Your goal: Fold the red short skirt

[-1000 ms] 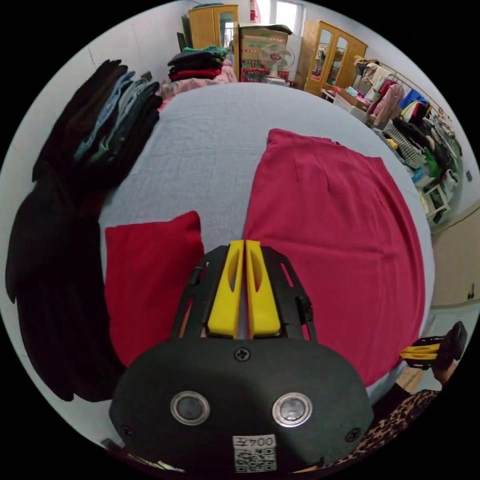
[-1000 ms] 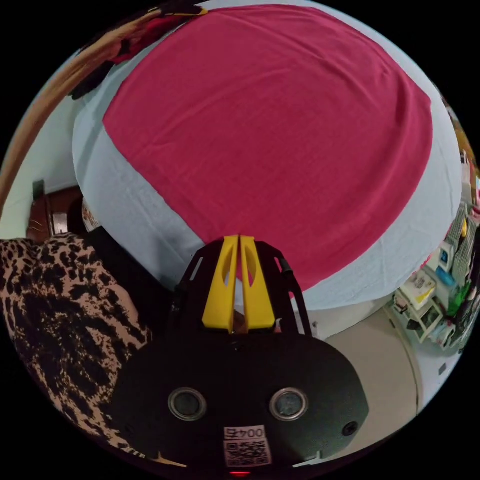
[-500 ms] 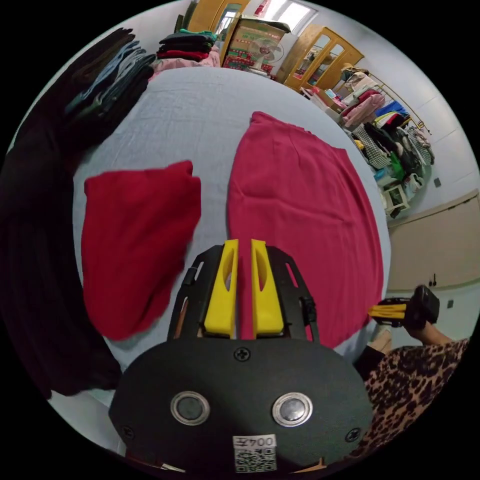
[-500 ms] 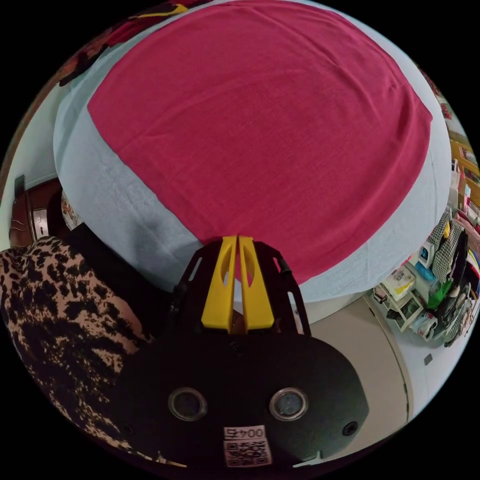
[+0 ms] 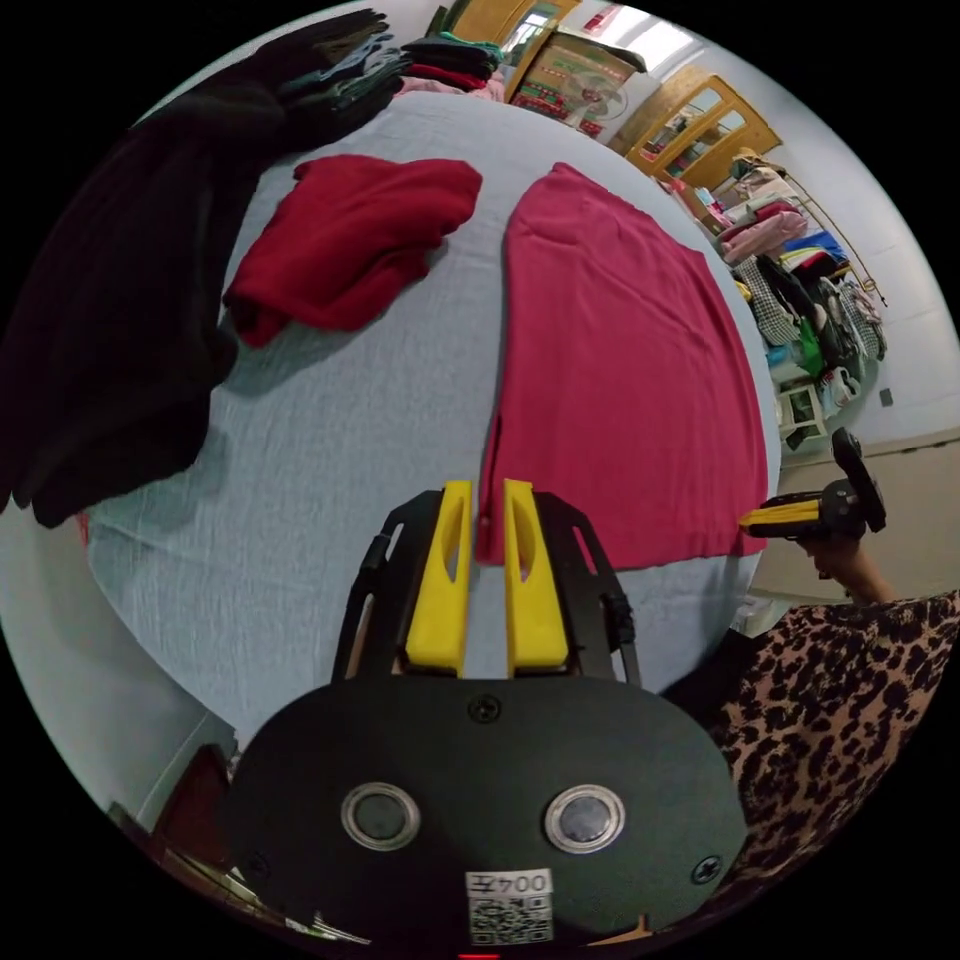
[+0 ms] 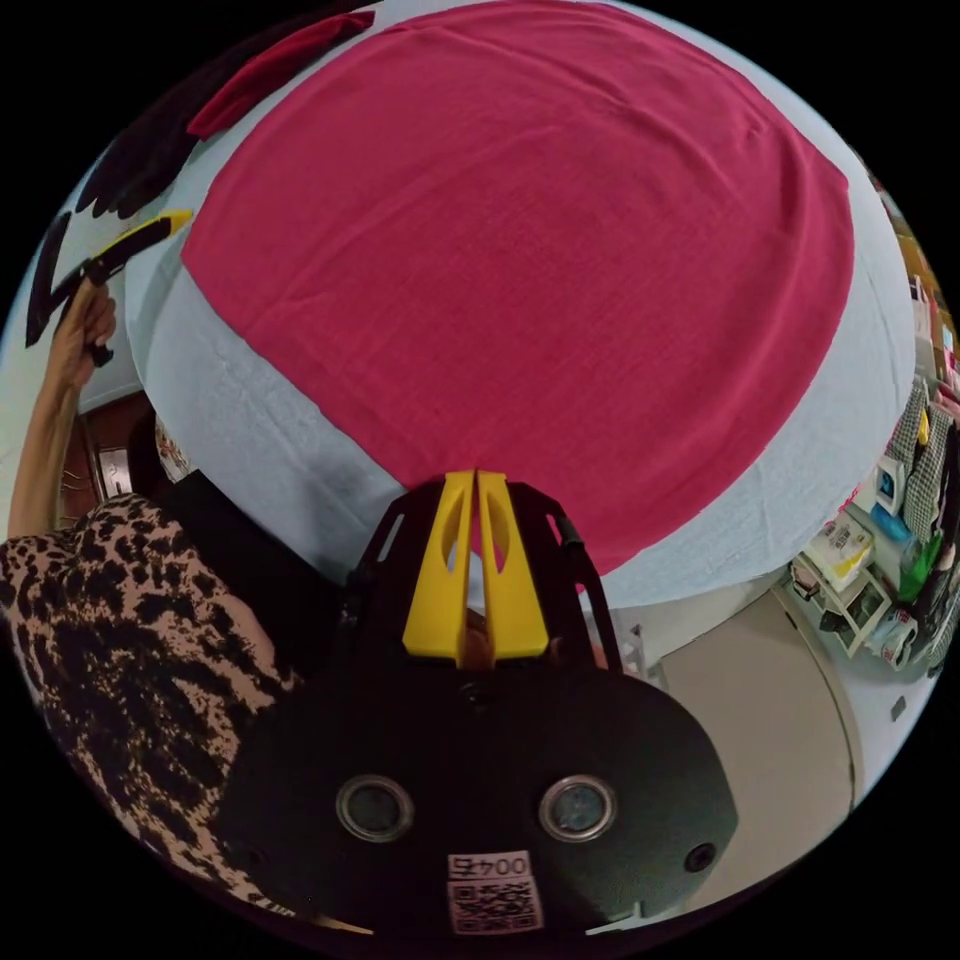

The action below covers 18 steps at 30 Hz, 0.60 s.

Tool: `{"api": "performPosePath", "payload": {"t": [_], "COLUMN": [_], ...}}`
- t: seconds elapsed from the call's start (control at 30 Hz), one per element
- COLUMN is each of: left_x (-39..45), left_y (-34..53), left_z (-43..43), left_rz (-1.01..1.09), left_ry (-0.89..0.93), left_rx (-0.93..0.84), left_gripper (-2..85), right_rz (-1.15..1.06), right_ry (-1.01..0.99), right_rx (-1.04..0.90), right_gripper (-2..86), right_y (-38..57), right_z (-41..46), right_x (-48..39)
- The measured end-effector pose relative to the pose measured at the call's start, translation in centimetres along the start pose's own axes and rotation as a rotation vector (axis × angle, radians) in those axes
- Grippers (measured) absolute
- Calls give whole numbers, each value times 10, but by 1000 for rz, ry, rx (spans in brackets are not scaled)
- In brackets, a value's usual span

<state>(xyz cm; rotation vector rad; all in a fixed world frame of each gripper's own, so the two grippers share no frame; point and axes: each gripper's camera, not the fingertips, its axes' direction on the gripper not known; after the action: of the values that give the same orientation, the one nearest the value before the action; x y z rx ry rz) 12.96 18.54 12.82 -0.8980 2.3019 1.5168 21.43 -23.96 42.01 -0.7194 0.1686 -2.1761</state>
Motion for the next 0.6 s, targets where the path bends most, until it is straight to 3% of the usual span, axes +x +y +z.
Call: {"api": "performPosePath", "payload": {"t": [0.2, 0.6], "left_x": [-5, 4], "left_y": [17, 21], "left_z": [9, 13], "left_rz": [-17, 43], "left_ry": [45, -39], "left_rx": [-17, -14], "left_gripper": [22, 12], "right_rz": [7, 10], "right_ry": [-12, 64], "right_rx": [21, 53], "right_gripper": [-8, -6], "right_y": [15, 51], "right_z": [-17, -57], "right_x": [9, 20]}}
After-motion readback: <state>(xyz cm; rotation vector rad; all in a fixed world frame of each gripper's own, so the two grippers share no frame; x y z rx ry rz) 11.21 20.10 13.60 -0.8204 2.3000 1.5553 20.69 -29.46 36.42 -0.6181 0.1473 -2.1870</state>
